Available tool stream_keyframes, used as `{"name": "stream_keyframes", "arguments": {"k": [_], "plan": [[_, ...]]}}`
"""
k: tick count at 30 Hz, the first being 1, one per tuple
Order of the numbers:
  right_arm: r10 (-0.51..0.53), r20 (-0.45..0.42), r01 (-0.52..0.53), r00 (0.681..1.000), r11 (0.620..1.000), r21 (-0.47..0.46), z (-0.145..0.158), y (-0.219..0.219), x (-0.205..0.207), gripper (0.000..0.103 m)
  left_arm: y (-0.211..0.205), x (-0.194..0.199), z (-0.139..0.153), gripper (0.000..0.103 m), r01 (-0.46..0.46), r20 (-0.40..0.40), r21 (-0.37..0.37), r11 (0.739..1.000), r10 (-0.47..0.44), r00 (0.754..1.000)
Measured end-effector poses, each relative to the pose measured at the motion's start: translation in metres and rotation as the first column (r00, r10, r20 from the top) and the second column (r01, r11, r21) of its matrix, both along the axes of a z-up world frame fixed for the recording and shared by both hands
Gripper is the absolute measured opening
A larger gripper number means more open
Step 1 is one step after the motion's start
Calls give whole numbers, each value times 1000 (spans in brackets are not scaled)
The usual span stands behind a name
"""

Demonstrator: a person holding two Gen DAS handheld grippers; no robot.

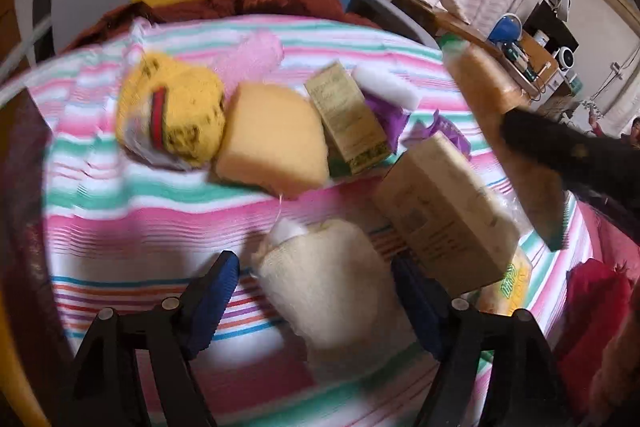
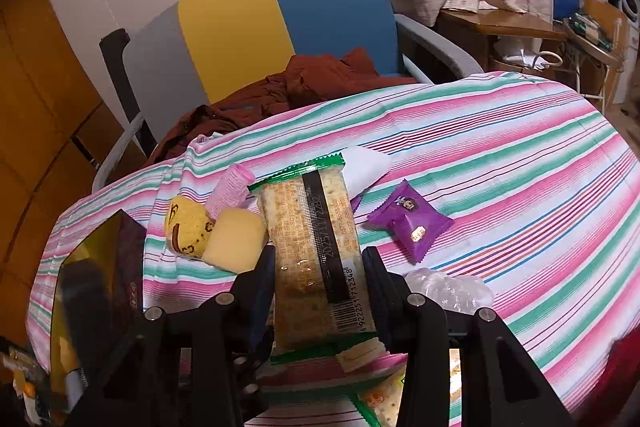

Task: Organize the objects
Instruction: 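Grasp the white rolled cloth with the left tool while the right tool grasps the cracker pack, then lower the white roll and cracker pack into the gold tray and open both tools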

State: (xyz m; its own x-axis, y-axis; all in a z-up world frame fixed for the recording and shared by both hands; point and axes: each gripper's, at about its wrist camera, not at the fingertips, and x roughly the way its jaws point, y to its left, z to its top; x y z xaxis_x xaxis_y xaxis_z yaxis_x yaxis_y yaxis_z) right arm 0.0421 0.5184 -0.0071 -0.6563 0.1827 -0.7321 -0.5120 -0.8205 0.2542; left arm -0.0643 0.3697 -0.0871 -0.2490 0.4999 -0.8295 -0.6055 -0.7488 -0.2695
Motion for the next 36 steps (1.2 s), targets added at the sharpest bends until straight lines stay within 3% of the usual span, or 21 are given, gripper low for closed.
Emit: {"name": "stream_keyframes", "arguments": {"k": [1,2,5,12,18,22,27,32,36], "plan": [[7,-1,-7,1000,1000,3,0,-1,-1,43,-2,3,1,77,8,-20,13,1000,-8,1000],[13,-4,-13,1000,1000,6,0,-2,-1,43,-2,6,2,67,32,-28,21,999,-31,999],[36,-11,-36,999,999,21,2,-6,-2,43,-7,18,5,63,65,-63,19,998,-64,996],[101,-47,-99,994,994,52,8,-19,-4,43,-45,41,26,62,84,-131,26,996,-80,988],[135,-46,-131,990,988,80,9,-29,-6,43,-96,61,61,62,62,-208,53,997,-50,977],[147,-41,-143,988,985,98,10,-34,-7,43,-135,55,86,62,-1,-261,78,997,21,965],[175,-27,-171,984,979,110,9,-42,-9,43,-195,32,106,62,-143,-304,101,984,168,938],[223,-27,-219,974,969,116,16,-65,-13,43,-263,0,104,62,-317,-345,42,947,312,885],[296,-39,-292,954,952,87,25,-101,-24,43,-303,-24,98,63,-399,-355,8,917,376,856]]}}
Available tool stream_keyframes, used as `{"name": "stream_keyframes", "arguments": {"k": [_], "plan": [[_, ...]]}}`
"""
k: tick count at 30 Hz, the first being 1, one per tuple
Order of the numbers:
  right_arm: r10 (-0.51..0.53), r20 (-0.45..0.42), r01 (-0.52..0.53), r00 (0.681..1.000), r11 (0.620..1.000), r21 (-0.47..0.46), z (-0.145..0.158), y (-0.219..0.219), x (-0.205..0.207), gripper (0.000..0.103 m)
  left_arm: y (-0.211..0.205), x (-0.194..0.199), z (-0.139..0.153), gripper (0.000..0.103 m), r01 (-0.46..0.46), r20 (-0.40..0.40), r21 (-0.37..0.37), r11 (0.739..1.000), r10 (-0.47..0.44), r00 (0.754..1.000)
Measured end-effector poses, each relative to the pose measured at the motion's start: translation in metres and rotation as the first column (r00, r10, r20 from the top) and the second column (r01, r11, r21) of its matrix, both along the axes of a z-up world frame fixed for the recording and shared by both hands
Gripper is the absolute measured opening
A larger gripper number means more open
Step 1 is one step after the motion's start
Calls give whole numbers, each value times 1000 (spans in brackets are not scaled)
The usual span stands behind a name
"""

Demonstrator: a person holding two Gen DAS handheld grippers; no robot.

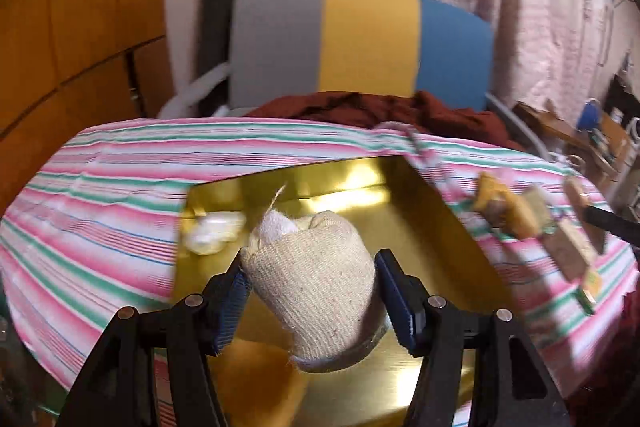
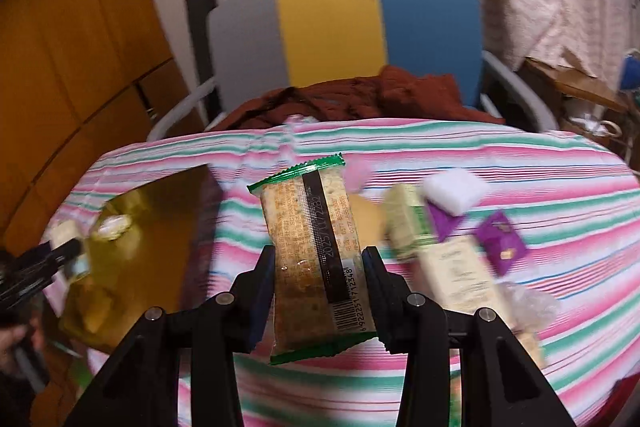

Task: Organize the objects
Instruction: 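Lower the white roll and cracker pack into the gold tray and open both tools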

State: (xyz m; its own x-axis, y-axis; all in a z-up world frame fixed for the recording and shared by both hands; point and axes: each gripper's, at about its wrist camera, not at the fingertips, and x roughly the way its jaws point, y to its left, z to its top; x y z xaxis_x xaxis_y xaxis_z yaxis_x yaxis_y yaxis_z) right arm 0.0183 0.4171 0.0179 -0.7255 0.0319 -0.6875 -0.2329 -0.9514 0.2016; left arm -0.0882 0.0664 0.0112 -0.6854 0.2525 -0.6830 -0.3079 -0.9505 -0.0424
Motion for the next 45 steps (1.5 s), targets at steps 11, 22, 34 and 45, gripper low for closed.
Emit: {"name": "stream_keyframes", "arguments": {"k": [11,22,34,45], "plan": [[189,39,-180,981,969,-166,-15,-122,-80,43,-54,-18,-10,72,-125,-3,3,992,125,992],[288,36,-276,957,940,-201,-30,-193,-96,61,-74,26,-7,72,-162,12,93,982,162,987],[248,30,-249,968,967,57,-27,-203,-54,77,-56,44,-7,72,-173,15,77,982,172,985],[183,2,-181,983,968,174,-22,-201,-36,88,-44,56,-6,72,-153,1,55,987,153,988]]}}
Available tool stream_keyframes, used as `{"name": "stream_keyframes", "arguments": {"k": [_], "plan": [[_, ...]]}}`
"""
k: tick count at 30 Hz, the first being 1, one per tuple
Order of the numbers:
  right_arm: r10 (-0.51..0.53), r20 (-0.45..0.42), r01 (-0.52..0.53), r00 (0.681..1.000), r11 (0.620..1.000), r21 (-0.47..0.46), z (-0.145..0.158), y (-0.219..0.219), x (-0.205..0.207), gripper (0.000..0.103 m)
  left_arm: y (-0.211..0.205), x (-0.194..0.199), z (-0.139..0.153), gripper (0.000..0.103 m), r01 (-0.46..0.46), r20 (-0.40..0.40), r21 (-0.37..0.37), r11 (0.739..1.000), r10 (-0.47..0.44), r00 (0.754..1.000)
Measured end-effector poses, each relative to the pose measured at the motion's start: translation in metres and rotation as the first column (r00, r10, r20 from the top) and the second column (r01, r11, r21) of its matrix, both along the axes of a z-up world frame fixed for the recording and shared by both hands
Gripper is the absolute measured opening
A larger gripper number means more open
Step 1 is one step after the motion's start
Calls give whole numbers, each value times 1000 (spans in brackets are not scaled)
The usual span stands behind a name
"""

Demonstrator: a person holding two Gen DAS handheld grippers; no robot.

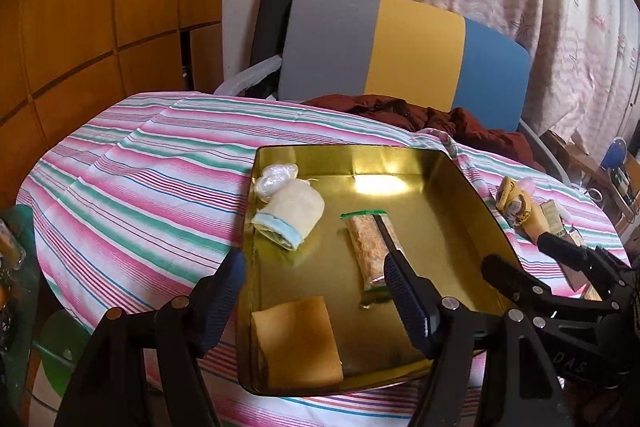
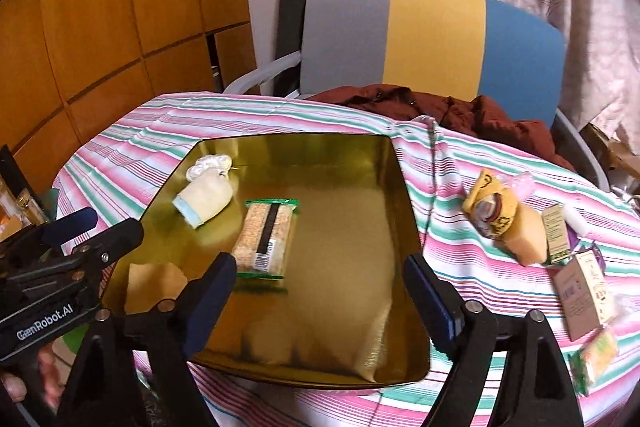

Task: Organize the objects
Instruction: 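Lower the white roll and cracker pack into the gold tray and open both tools, then grasp the brown printed paper box with the right tool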

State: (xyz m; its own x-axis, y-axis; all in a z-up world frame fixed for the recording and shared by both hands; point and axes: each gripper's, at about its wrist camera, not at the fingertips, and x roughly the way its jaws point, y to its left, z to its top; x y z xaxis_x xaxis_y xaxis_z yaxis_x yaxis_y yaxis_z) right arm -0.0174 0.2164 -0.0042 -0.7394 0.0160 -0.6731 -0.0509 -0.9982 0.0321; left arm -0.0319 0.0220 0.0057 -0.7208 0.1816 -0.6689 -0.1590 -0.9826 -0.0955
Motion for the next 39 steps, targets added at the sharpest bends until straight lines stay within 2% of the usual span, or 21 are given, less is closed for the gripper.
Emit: {"name": "stream_keyframes", "arguments": {"k": [10,25,32,39], "plan": [[-43,-2,43,999,999,6,0,16,10,92,17,8,-4,73,57,13,-12,998,-57,998],[-111,56,111,992,994,-5,-14,54,17,95,35,12,-7,73,139,6,10,990,-140,990],[-173,99,172,980,985,14,-16,102,22,95,49,13,-6,73,192,0,-3,981,-192,981],[-302,145,305,942,952,5,-10,186,30,96,63,13,-5,73,234,2,-18,972,-234,972]]}}
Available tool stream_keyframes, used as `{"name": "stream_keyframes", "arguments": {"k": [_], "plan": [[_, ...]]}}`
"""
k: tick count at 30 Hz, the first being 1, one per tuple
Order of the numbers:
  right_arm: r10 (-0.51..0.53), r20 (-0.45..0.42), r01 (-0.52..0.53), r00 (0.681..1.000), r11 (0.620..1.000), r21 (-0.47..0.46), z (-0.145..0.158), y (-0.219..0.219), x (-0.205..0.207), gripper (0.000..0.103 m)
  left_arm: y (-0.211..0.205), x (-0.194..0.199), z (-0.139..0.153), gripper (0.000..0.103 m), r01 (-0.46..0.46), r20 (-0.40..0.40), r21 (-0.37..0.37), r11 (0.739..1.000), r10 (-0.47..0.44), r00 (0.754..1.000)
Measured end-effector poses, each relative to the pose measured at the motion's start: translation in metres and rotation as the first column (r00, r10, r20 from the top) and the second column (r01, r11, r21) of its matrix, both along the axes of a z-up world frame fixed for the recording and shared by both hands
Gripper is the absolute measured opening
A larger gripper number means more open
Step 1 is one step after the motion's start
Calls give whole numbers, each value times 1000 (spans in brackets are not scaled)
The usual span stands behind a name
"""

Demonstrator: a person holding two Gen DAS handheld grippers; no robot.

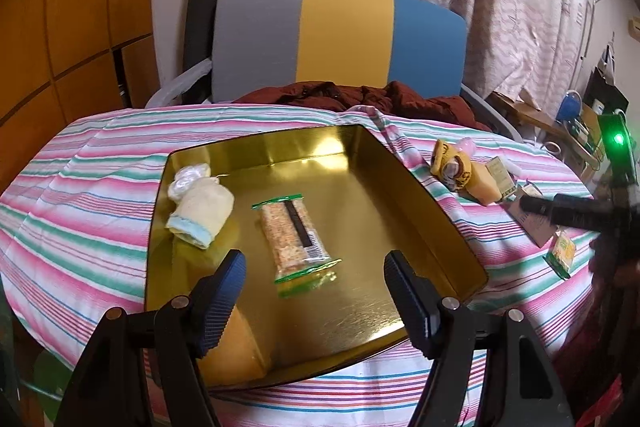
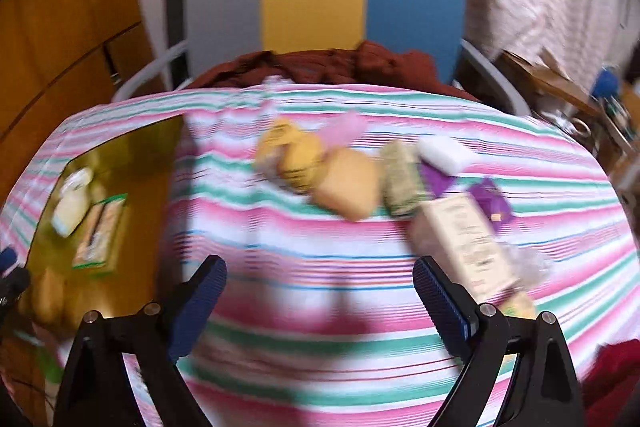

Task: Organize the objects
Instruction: 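Grasp the brown printed paper box with the right tool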

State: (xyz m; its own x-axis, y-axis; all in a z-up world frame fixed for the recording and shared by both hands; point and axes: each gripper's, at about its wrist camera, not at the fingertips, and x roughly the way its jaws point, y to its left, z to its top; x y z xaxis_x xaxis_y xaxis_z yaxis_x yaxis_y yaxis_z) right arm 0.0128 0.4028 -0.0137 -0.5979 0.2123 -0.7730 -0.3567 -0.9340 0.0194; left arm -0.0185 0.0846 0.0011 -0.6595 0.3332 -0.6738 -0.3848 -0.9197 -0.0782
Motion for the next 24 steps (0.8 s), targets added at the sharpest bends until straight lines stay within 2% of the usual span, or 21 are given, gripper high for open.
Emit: {"name": "stream_keyframes", "arguments": {"k": [5,11,13,17,21,22,24], "plan": [[-59,19,59,998,998,-3,4,58,-5,97,14,-1,2,73,41,-4,-5,999,-41,999],[-93,45,98,995,990,-104,-17,116,-12,97,32,-5,3,73,59,3,-19,998,-59,998],[-102,68,110,992,986,-127,-26,122,-15,97,40,-6,2,73,77,7,-27,997,-77,997],[-101,127,112,987,990,-83,-36,119,-21,97,59,-9,0,73,116,17,-26,993,-115,993],[-101,187,118,977,990,-81,-46,122,-22,96,77,-12,2,73,150,23,-15,989,-150,988],[-98,201,118,975,989,-87,-49,121,-23,94,81,-13,3,73,159,25,-11,987,-158,987],[-85,218,108,972,990,-95,-52,121,-21,76,89,-17,5,73,154,24,-11,988,-154,988]]}}
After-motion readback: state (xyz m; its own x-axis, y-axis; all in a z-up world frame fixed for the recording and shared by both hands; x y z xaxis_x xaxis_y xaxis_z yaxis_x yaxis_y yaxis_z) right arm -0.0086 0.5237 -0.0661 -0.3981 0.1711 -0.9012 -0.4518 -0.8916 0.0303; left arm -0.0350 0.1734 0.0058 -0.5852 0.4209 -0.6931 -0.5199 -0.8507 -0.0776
